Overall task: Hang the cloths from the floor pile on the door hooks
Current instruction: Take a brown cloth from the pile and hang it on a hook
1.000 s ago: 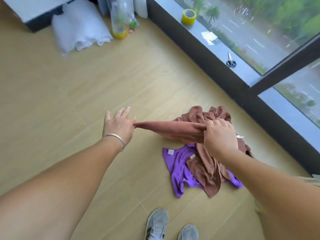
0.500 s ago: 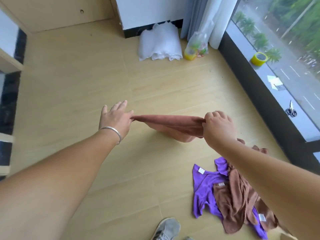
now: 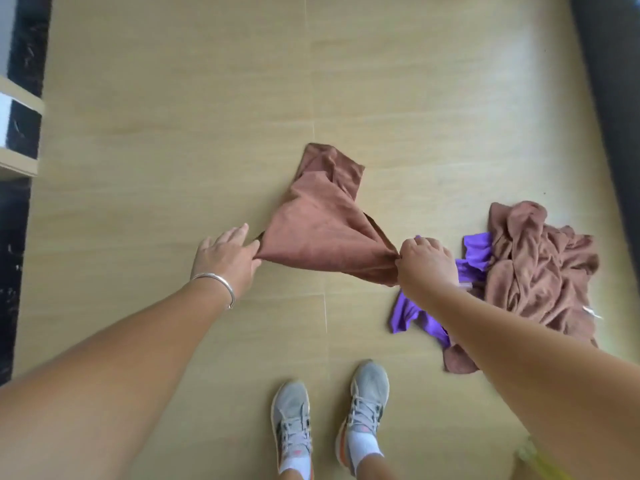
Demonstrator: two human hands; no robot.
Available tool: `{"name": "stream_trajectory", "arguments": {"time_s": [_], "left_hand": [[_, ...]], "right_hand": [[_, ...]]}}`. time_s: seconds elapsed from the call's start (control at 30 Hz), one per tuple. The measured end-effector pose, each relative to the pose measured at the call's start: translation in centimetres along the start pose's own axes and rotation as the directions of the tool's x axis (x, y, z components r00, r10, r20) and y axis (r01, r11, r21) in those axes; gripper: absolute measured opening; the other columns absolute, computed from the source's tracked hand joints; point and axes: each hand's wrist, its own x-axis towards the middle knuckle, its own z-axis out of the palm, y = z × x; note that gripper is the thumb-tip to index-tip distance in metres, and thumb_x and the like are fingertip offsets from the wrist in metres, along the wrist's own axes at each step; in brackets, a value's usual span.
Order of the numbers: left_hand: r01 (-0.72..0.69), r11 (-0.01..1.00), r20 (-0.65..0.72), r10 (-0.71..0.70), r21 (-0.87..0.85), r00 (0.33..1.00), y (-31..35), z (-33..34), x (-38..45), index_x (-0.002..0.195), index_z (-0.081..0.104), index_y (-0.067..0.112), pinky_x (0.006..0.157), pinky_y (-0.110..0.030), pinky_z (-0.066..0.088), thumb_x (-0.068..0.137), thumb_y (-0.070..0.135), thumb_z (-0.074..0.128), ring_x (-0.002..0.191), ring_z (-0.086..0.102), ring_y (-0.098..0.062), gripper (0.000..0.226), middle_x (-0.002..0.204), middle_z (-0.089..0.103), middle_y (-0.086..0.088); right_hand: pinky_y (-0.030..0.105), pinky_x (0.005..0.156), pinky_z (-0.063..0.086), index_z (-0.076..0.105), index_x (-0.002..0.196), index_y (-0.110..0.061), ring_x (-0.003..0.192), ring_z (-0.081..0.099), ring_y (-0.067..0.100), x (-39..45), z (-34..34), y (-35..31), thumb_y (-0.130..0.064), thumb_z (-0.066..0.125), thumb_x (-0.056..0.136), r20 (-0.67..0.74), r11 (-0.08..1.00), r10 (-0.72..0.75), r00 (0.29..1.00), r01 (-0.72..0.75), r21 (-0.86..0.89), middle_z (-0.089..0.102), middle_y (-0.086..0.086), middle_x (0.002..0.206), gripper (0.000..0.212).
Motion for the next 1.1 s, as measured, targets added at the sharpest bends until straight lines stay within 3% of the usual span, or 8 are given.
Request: {"name": "stream_trajectory", "arguments": {"time_s": [0.1,0.3,0.5,0.73,0.87,1.1], "left_hand": [[-0.014,0.999,0.09,0.011,0.036,0.996,0.9,7.8,-1.8,0.14,0.038,0.034,0.111,-0.041,0.024,0.096,0.048,0.04,0.143,0.019,-0.016,0.046,0.159,0.014,0.003],[-0.067,0.998,0.181,0.07,-0.022,0.981,1.6,18.1,-5.6,0.14,0.041,0.034,0.109,-0.041,0.026,0.094,0.047,0.046,0.142,0.021,-0.017,0.048,0.159,0.015,0.003],[-0.114,0.993,0.25,0.109,0.006,0.962,0.6,22.6,-8.8,0.145,0.033,0.032,0.112,-0.044,0.022,0.095,0.046,0.044,0.144,0.015,-0.015,0.052,0.16,0.011,0.002],[-0.175,0.982,0.215,0.155,0.073,0.964,0.8,26.3,-9.5,0.151,0.016,0.023,0.115,-0.049,0.012,0.095,0.044,0.045,0.145,0.014,-0.015,0.066,0.158,0.018,0.002],[-0.24,0.965,0.201,0.214,0.11,0.956,1.1,30.1,-8.5,0.152,0.009,0.021,0.117,-0.046,0.005,0.095,0.04,0.046,0.147,0.007,-0.016,0.071,0.16,0.012,0.001],[-0.234,0.957,0.204,0.198,0.169,0.959,1.8,37.5,-3.9,0.152,0.009,0.018,0.117,-0.046,0.004,0.096,0.037,0.043,0.147,0.005,-0.017,0.068,0.16,0.009,0.002]], "right_hand": [[0.037,0.094,0.035,0.055,0.115,-0.015,0.118,0.045,0.028,-2.0,7.1,-0.5,-0.021,0.047,0.091,0.087,0.999,0.037,0.996,-0.038,0.01,0.056,0.007,0.119,0.026],[0.038,0.096,0.036,0.056,0.117,-0.018,0.118,0.046,0.028,-7.0,17.5,-2.4,-0.037,0.052,0.093,0.18,1.0,0.007,0.984,-0.001,-0.031,0.058,0.007,0.119,0.031],[0.036,0.096,0.033,0.056,0.12,-0.022,0.121,0.044,0.025,-10.6,20.9,-4.1,-0.037,0.053,0.092,0.208,1.0,0.014,0.978,-0.01,-0.021,0.057,0.003,0.121,0.033],[0.037,0.101,0.032,0.051,0.127,-0.022,0.125,0.04,0.025,-12.2,23.6,-5.9,-0.04,0.058,0.088,0.198,0.997,-0.065,0.978,0.072,-0.03,0.054,0.002,0.127,0.044],[0.04,0.107,0.029,0.047,0.125,-0.023,0.128,0.036,0.026,-11.6,27.5,-6.8,-0.03,0.055,0.087,0.233,0.989,-0.084,0.969,0.11,-0.1,0.05,0.003,0.132,0.039],[0.047,0.116,0.018,0.034,0.139,-0.02,0.142,0.02,0.026,-8.2,35.5,-7.5,-0.023,0.048,0.087,0.25,0.967,-0.119,0.961,0.17,-0.192,0.037,0.005,0.143,0.054]]}}
